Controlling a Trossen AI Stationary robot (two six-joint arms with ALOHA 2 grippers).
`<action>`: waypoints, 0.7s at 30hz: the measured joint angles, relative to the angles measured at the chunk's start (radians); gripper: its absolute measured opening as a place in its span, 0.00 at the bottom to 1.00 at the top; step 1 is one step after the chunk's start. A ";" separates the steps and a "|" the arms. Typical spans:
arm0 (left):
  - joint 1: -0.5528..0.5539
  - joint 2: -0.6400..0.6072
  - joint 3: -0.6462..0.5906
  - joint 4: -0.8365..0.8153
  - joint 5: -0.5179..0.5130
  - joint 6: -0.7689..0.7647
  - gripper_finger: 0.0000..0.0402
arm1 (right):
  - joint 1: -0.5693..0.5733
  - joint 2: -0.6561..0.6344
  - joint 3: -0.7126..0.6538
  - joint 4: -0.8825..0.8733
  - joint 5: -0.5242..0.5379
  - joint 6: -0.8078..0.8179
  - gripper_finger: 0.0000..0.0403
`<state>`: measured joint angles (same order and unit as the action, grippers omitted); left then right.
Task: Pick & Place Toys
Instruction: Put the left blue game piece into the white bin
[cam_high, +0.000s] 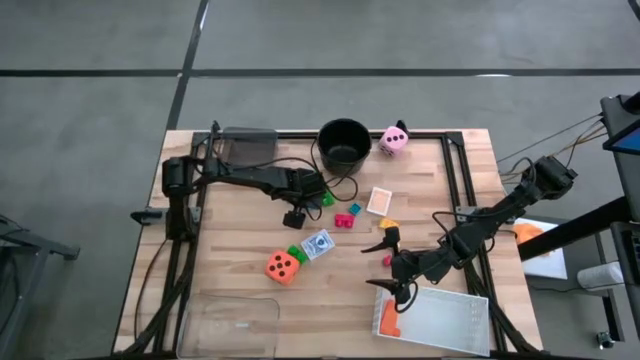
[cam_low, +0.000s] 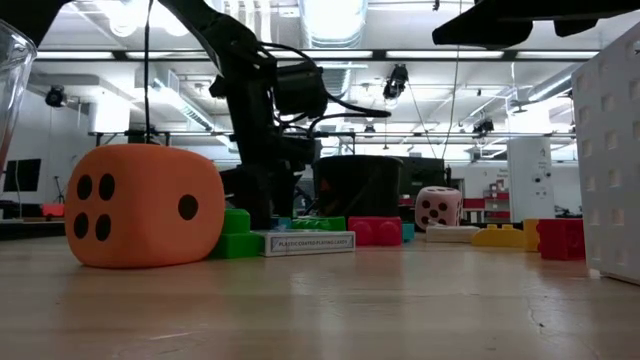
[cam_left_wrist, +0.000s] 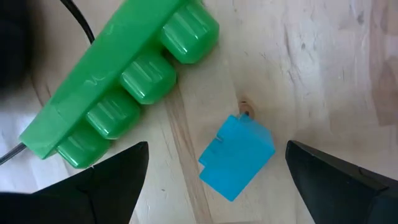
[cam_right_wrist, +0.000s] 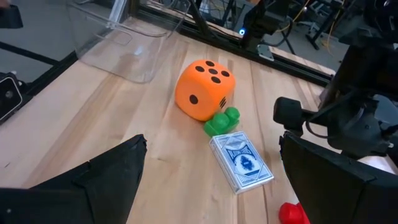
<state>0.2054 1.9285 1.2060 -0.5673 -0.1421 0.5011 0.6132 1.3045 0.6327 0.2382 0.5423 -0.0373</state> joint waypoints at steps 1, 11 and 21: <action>0.000 0.000 0.000 -0.002 0.000 0.000 0.92 | 0.000 0.000 0.000 0.000 0.000 0.001 0.90; -0.001 0.000 0.000 -0.006 0.022 -0.005 0.61 | 0.000 0.000 0.000 0.000 0.000 0.005 0.90; -0.012 -0.002 0.000 -0.005 0.022 -0.033 0.23 | 0.000 0.000 0.000 0.000 0.000 0.005 0.90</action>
<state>0.1933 1.9266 1.2064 -0.5725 -0.1204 0.4679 0.6132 1.3048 0.6331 0.2379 0.5423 -0.0322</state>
